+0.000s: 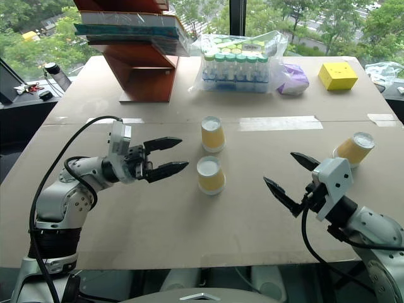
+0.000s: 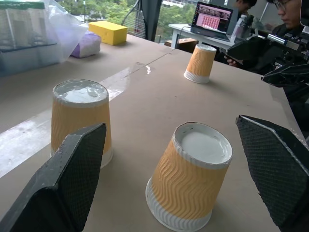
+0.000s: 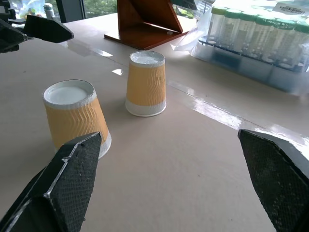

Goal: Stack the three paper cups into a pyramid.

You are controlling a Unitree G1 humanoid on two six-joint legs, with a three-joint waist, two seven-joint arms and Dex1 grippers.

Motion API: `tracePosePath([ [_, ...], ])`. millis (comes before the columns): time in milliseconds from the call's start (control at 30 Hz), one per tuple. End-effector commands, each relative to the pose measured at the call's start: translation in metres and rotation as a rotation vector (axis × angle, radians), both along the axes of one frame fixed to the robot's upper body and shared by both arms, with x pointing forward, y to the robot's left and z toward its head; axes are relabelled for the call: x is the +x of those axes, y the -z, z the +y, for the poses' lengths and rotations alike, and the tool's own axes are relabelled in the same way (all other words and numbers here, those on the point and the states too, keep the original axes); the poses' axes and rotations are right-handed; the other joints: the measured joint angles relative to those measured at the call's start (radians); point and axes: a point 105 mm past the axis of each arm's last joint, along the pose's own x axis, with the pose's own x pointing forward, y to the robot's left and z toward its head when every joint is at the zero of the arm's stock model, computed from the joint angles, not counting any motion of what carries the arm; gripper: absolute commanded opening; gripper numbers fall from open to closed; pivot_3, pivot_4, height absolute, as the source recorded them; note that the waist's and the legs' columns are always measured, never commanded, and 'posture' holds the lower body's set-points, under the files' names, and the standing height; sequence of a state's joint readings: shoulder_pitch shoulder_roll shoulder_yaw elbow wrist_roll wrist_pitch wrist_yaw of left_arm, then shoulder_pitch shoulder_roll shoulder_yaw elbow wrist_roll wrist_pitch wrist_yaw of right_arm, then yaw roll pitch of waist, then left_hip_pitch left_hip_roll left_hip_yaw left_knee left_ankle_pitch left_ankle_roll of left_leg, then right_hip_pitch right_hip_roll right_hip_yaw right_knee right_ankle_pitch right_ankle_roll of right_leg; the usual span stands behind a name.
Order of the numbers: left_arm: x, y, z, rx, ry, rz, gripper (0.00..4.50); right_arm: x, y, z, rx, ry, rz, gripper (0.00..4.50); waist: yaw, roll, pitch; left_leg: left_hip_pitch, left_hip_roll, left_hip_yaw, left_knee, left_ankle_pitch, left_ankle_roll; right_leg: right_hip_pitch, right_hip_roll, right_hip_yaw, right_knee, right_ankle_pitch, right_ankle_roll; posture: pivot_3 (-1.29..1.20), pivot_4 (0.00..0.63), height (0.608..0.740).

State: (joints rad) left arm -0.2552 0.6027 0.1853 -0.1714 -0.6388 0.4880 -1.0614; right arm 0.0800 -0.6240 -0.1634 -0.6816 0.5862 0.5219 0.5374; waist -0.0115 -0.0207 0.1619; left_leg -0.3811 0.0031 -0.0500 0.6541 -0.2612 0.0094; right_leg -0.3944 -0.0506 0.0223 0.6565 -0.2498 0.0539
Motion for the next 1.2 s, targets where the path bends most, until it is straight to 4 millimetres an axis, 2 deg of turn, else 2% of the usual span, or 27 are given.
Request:
tracePosePath([
  [33, -0.005, -0.010, 0.008, -0.030, -0.030, -0.023, 4.41, 0.022, -0.005, 0.014, -0.031, -0.045, -0.019, 4.50, -0.005, 0.000, 0.000, 0.000, 0.000, 0.001, 0.000, 0.000, 0.000, 0.000, 0.000, 0.000, 0.000, 0.000, 0.000, 0.00, 0.150, 0.740],
  [167, -0.013, -0.013, 0.024, -0.012, -0.057, -0.041, 4.41, 0.065, -0.019, 0.036, -0.043, -0.099, -0.017, 4.50, -0.015, 0.001, 0.002, 0.000, 0.000, 0.002, 0.000, 0.000, 0.000, -0.002, 0.001, 0.002, 0.001, 0.000, 0.000, 0.00, 0.150, 0.740],
  [400, -0.023, -0.008, 0.039, 0.000, -0.089, -0.023, 4.41, 0.107, -0.021, 0.070, -0.081, -0.219, 0.022, 4.50, -0.006, 0.002, 0.003, -0.002, 0.001, 0.000, -0.002, 0.000, 0.000, -0.003, 0.000, -0.001, 0.000, 0.000, 0.000, 0.00, 0.150, 0.740],
  [667, -0.029, -0.006, 0.041, 0.002, -0.115, -0.027, 4.41, 0.129, -0.028, 0.117, -0.054, -0.306, 0.023, 4.50, -0.011, 0.002, 0.003, -0.003, 0.000, 0.001, -0.002, 0.000, 0.000, -0.006, -0.002, -0.001, 0.001, 0.000, 0.000, 0.00, 0.150, 0.740],
  [1033, -0.034, -0.009, 0.057, 0.033, -0.134, -0.041, 4.41, 0.142, -0.023, 0.147, -0.079, -0.347, 0.075, 4.50, -0.029, 0.003, 0.003, -0.007, 0.000, 0.002, -0.002, 0.000, -0.001, -0.012, -0.002, 0.000, 0.003, 0.000, -0.001, 0.00, 0.150, 0.740],
  [1200, -0.037, -0.008, 0.056, 0.038, -0.134, -0.048, 4.41, 0.142, -0.022, 0.153, -0.084, -0.373, 0.079, 4.50, -0.031, 0.003, 0.003, -0.012, 0.000, 0.002, -0.002, 0.000, -0.001, -0.016, -0.002, 0.001, 0.004, 0.001, -0.001, 0.00, 0.150, 0.740],
])
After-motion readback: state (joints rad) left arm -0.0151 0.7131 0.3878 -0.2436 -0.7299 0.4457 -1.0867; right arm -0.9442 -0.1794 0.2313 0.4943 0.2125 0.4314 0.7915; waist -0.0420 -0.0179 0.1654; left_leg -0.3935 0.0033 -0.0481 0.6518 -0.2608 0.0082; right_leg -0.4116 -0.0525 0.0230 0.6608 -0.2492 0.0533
